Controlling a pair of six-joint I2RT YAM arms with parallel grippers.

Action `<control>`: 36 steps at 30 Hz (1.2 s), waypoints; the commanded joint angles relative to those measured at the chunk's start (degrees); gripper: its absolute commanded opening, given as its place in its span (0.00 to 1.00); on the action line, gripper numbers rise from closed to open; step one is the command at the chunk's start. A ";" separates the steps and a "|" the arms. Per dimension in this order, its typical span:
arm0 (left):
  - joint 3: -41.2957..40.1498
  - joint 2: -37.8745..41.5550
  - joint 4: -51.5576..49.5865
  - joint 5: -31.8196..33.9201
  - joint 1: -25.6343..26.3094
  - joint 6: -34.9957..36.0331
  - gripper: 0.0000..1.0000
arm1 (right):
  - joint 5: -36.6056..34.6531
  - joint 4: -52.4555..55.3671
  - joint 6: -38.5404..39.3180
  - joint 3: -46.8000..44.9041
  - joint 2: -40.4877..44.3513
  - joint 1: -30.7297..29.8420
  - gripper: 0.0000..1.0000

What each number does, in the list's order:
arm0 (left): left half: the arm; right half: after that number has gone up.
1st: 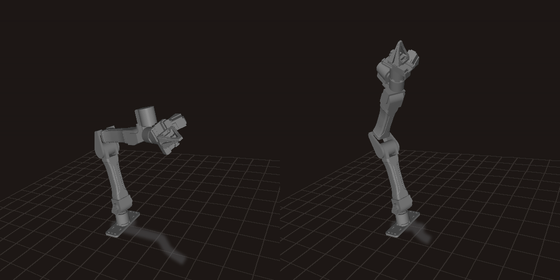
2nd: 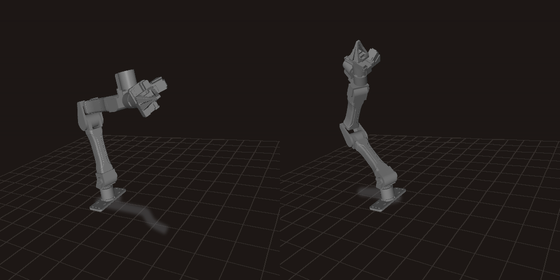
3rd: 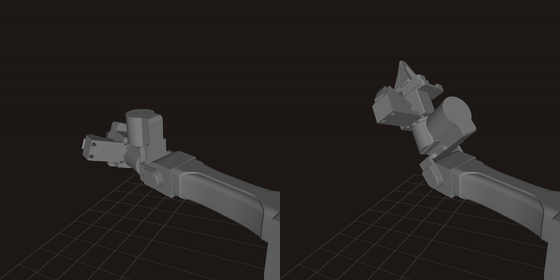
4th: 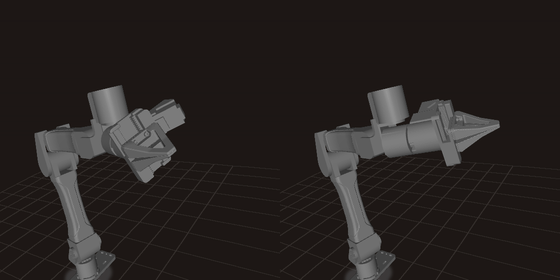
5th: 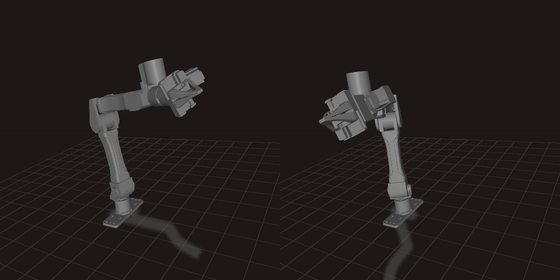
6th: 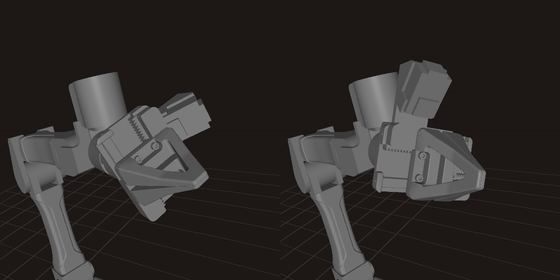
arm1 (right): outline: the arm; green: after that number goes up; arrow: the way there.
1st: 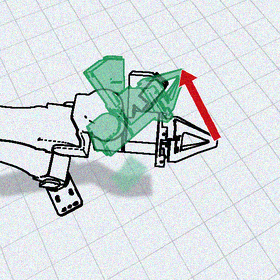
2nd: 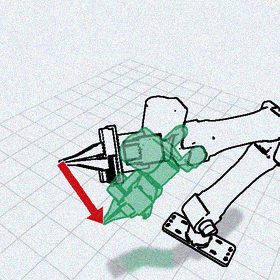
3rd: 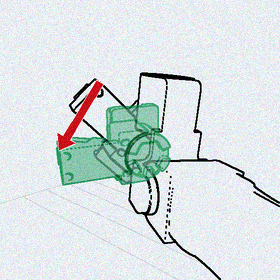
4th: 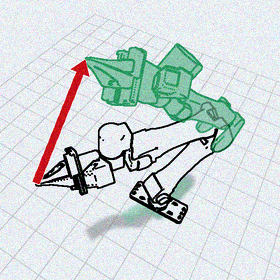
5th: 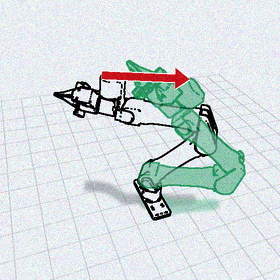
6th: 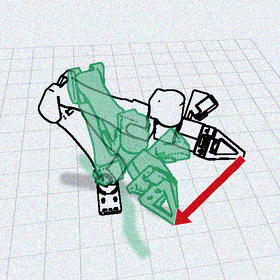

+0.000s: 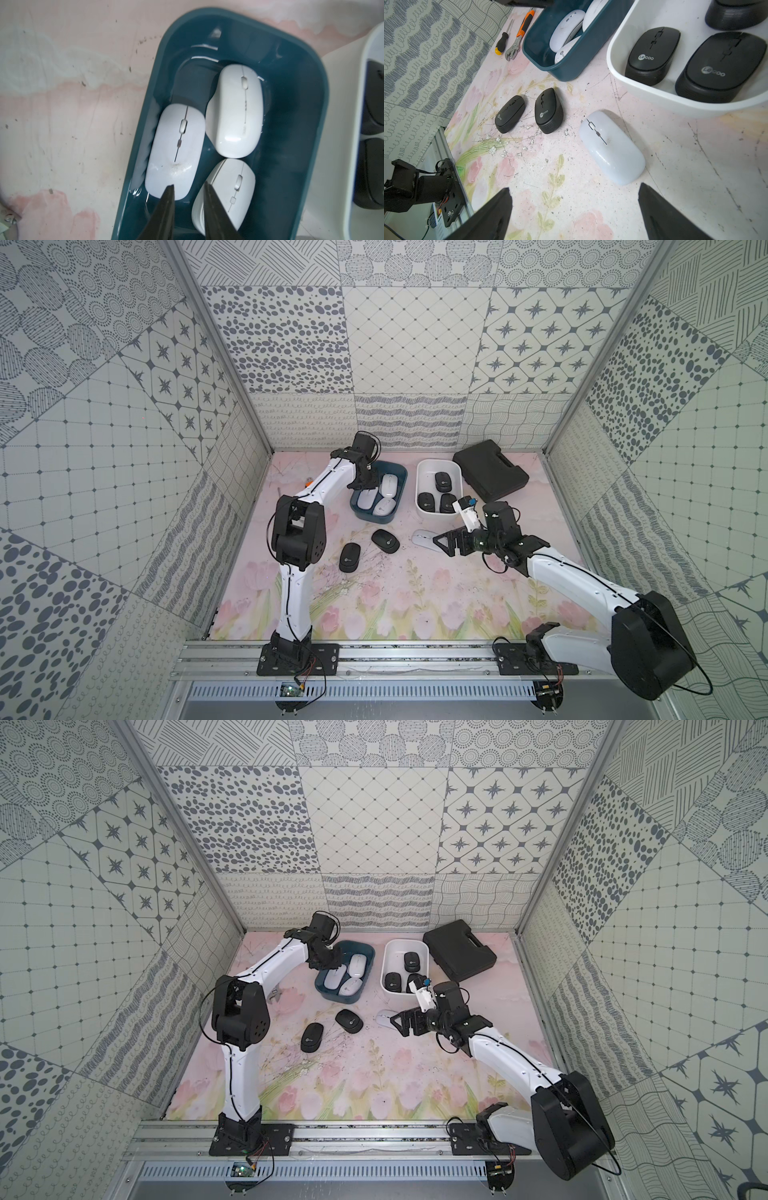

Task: Place the mice by color into the storage box
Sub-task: Place the mouse in the storage box, then move the storage box to the center of the board.

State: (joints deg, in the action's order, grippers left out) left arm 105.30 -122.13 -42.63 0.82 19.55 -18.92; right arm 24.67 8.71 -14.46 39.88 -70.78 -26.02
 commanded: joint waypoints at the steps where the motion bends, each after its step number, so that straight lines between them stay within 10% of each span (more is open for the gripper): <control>1: -6.88 2.66 1.02 0.63 -0.48 -1.41 0.24 | 0.65 -2.38 -0.89 -0.53 2.24 -0.08 0.99; 36: -41.70 26.31 4.05 1.37 5.55 -12.81 0.17 | -0.86 2.72 3.27 4.53 -3.93 -8.50 0.99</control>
State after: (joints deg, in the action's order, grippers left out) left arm 66.02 -98.06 -36.82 2.09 24.16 -28.75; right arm 24.71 11.55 -13.41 42.24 -73.73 -33.23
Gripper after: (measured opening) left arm 0.171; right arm 0.991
